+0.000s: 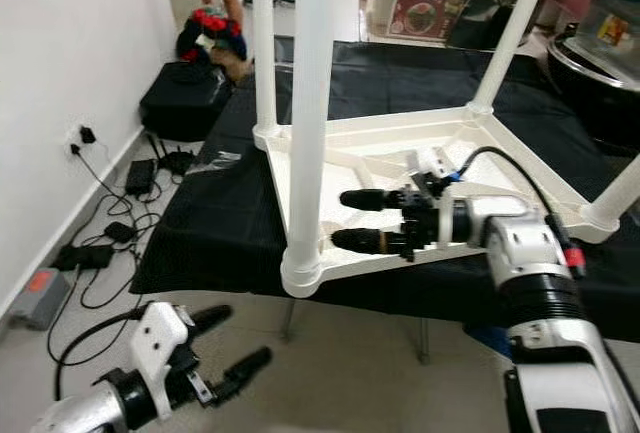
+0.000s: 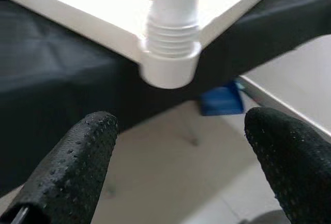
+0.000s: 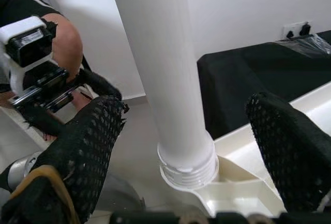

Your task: Building children table

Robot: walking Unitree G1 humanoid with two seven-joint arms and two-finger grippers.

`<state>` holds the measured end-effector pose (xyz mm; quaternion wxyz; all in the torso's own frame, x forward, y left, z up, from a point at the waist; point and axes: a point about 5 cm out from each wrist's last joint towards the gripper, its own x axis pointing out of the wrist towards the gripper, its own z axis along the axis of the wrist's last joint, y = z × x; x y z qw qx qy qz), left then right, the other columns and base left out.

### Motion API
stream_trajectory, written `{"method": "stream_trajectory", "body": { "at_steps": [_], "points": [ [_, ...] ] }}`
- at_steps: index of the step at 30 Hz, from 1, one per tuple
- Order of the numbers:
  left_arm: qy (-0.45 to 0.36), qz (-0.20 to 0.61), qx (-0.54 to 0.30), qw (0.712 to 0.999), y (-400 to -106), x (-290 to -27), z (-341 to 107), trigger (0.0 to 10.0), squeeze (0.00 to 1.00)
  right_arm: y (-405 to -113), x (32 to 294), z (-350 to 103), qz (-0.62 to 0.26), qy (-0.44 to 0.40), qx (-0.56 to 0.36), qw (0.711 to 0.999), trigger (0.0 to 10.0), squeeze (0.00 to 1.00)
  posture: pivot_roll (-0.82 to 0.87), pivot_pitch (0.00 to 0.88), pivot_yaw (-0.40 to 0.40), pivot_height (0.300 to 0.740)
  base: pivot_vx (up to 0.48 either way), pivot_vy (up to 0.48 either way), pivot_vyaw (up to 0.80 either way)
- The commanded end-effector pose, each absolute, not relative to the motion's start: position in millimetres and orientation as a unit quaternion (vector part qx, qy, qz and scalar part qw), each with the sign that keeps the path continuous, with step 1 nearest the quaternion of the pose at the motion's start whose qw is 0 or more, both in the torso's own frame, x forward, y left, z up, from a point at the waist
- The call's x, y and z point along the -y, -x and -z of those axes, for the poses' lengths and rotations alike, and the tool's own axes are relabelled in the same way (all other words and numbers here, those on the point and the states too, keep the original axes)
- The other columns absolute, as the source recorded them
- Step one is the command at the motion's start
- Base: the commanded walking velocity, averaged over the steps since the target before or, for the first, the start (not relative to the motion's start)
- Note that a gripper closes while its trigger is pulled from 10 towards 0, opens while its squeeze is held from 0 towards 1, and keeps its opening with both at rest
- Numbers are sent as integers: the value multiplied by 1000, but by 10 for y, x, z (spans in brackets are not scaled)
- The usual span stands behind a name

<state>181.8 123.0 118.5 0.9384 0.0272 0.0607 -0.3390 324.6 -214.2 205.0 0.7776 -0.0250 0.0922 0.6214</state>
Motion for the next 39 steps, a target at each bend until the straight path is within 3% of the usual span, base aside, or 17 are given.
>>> {"method": "stream_trajectory", "body": {
  "at_steps": [1, 17, 39],
  "points": [
    [-34, 331, -65, 941, -1808, -1245, -1159, 10000, 0, -3258, 2082, -2101, -630, 35, -88, 771, 10000, 0, 176, 71, -47, 740, 0, 0, 0],
    [-45, 332, -78, 939, -1769, -1233, -1089, 10000, 0, -3292, 1803, -2140, -651, 27, -66, 756, 10000, 0, 182, 79, -56, 740, 0, 0, 0],
    [-45, 334, -74, 938, -1772, -1207, -1100, 10000, 0, -3310, 1709, -2141, -643, 18, -47, 764, 10000, 0, 184, 83, -59, 740, 0, 0, 0]
  ]
}}
